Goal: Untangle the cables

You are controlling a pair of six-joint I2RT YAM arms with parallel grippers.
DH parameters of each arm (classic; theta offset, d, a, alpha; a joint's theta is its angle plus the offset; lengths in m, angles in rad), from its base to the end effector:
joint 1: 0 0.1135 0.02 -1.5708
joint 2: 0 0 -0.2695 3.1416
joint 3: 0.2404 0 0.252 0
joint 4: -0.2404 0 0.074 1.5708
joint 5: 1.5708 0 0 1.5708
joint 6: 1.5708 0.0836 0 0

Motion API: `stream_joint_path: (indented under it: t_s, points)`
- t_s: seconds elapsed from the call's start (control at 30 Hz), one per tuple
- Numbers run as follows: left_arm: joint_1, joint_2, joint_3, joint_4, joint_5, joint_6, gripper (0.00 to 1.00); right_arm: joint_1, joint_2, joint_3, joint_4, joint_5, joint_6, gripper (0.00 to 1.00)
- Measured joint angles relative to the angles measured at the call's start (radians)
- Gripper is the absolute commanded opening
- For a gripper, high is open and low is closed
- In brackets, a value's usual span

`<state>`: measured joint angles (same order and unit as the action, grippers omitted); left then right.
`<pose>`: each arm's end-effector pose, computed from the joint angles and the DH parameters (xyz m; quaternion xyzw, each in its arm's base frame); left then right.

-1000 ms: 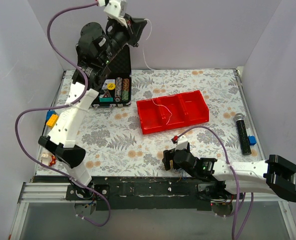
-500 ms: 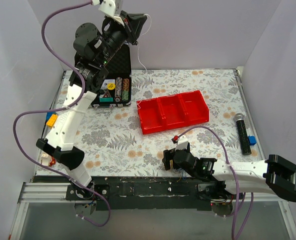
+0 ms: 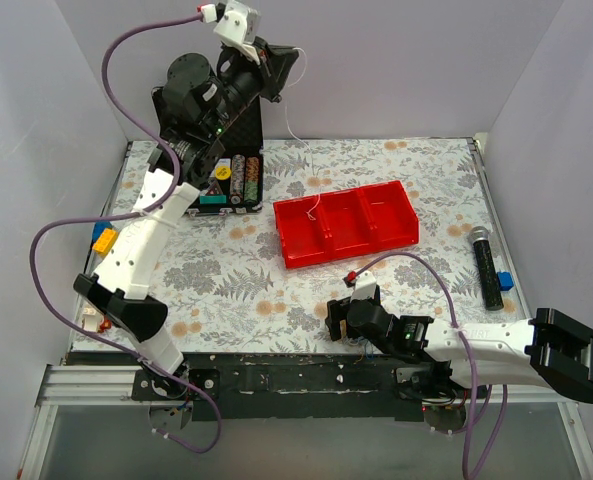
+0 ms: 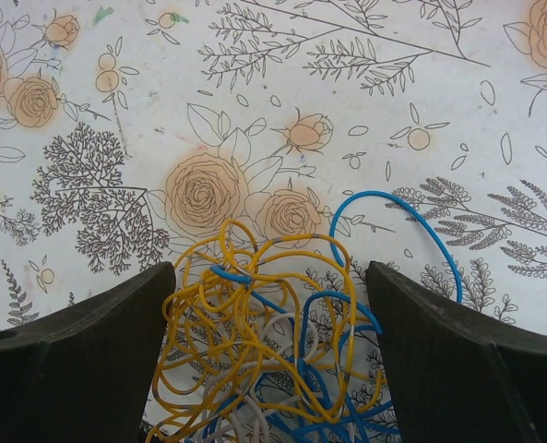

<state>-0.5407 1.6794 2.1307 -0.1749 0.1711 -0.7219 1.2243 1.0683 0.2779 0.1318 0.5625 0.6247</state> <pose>0.3302 -0.2149 0.5848 0.0135 0.6045 -0.5107 0.6113 0.1165 0.1913 0.1294 -0.1379 0.8601 0.1877 0.4538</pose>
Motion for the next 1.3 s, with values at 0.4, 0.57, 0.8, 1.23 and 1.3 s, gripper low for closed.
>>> stream_joint_path:
  t_s: [0.4,0.57,0.8,1.23,1.3]
  points:
    - [0.000,-0.154,-0.491,-0.005,-0.047,0.096,0.00,0.000,-0.041,-0.020,-0.003,0.002,0.004,0.92]
    - [-0.004,-0.155,-0.584,-0.063,-0.072,0.116,0.00,0.000,-0.041,-0.021,-0.002,0.004,0.004,0.92]
    - [-0.037,-0.172,-0.752,-0.089,-0.063,0.051,0.00,0.000,-0.023,-0.018,0.000,0.008,0.004,0.92]
    - [-0.121,-0.064,-0.843,-0.085,-0.216,0.042,0.00,0.000,-0.018,-0.015,-0.001,0.011,0.006,0.92]
    - [-0.121,-0.023,-0.816,-0.080,-0.233,0.045,0.00,0.000,-0.011,-0.011,-0.001,0.011,0.008,0.92]
